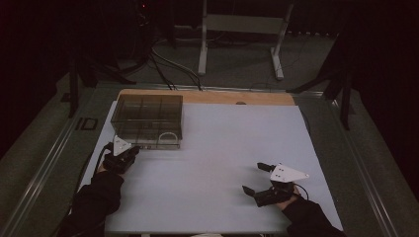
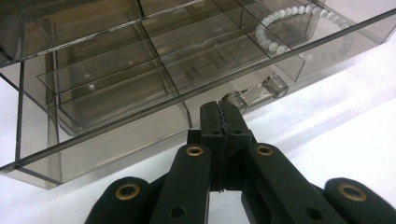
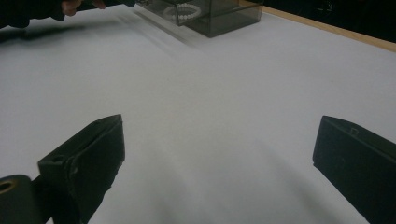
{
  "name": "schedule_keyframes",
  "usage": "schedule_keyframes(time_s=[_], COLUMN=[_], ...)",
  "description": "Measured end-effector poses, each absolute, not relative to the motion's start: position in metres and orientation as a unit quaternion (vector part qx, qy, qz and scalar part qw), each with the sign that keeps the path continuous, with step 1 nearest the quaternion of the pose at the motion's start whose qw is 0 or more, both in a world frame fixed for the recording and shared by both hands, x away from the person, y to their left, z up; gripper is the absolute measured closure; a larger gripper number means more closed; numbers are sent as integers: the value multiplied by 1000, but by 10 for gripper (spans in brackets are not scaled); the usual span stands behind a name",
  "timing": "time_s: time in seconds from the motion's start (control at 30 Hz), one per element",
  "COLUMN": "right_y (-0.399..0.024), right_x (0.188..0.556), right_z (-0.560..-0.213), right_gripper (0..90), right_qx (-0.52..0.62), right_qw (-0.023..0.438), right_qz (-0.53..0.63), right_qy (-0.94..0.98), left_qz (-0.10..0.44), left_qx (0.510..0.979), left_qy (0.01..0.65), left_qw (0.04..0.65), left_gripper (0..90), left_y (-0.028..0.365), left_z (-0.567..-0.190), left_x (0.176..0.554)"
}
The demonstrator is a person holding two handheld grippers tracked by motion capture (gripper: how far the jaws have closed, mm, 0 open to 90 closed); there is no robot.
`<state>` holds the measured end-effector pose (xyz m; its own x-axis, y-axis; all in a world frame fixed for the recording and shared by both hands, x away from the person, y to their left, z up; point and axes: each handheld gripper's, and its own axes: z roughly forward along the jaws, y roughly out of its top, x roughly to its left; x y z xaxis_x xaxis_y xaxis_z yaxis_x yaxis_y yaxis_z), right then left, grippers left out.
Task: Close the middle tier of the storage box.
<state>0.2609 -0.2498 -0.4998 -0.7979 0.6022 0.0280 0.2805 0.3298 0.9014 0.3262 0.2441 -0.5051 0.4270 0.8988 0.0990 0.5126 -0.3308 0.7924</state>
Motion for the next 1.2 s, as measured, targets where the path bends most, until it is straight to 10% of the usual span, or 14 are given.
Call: schedule_keyframes(time_s=[1.2], right_y=[-250], right_x=[261], right_z=[-500], right_gripper=[22], right_qx=[278], right_qw=[158], right_qz=[510], right_qy=[799], left_qz=[272], left_qx=[771], left_qy=[456], left_qw=[352], left_gripper=[900], left_y=[241], left_z=[-497], left_x=[336])
